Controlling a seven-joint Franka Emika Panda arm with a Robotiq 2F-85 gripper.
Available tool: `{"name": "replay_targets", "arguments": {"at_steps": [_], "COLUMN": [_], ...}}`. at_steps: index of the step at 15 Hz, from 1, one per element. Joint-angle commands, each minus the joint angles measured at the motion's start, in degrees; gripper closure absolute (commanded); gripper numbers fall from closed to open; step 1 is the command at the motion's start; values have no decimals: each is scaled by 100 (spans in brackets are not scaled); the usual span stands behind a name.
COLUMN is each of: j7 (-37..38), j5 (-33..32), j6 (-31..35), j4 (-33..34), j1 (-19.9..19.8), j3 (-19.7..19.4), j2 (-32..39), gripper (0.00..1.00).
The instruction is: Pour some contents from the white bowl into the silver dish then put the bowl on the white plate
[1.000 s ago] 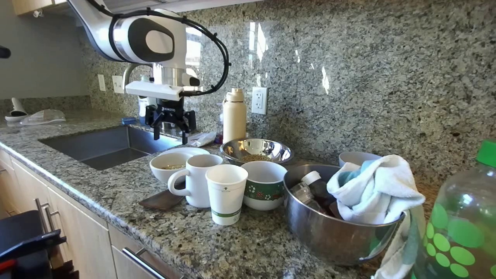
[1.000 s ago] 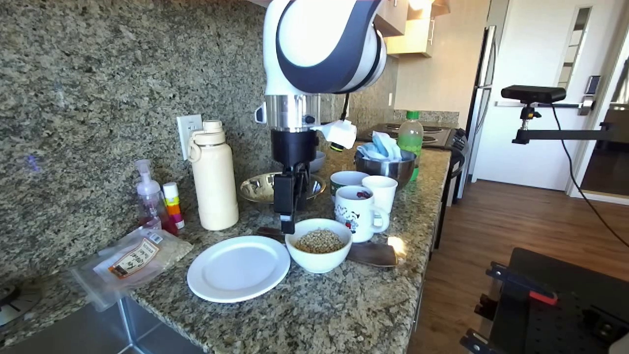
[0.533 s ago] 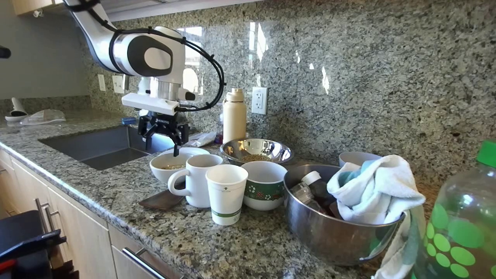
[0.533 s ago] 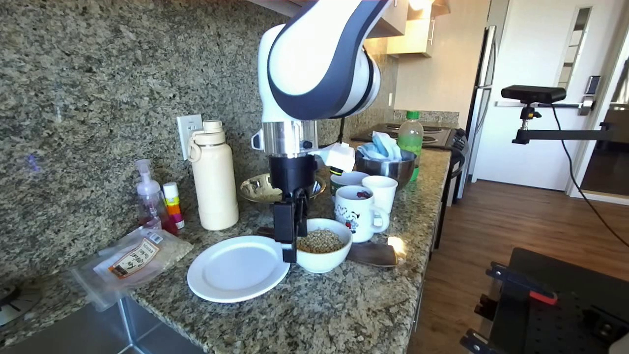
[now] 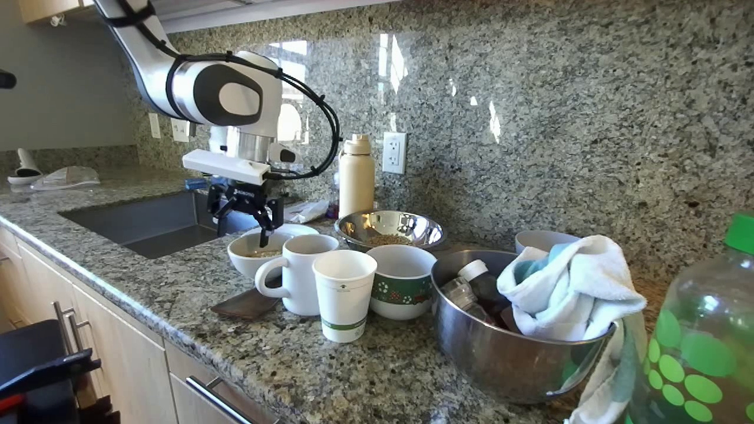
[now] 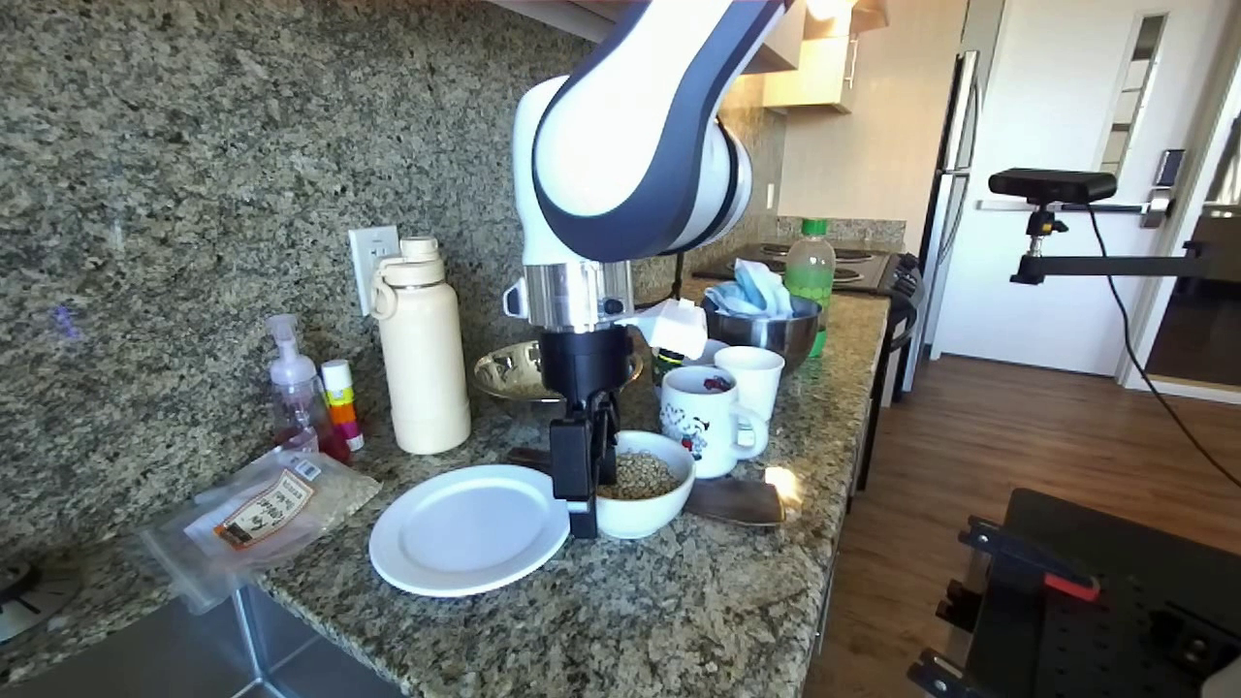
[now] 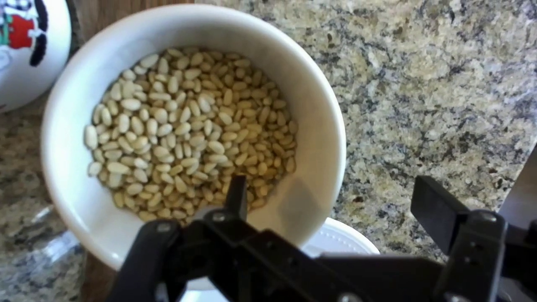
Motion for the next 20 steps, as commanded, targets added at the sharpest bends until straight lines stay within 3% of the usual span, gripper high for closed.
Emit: {"name": "replay_targets", "arguments": {"at_steps": [1,5,7,16,20], "j7": [-90,-108,-71,72,165], "j5": [111,149,130,25,4], "j6": [169,260,344,496,460], "j4": [-148,-238,-302,-383,-398], "j1": [-115,-116,-103,-77,-99], "j3": [124,156,163,155,96], "j2": [-62,-61,-85,-145,-317], "gripper": [0,0,28,96,97]}}
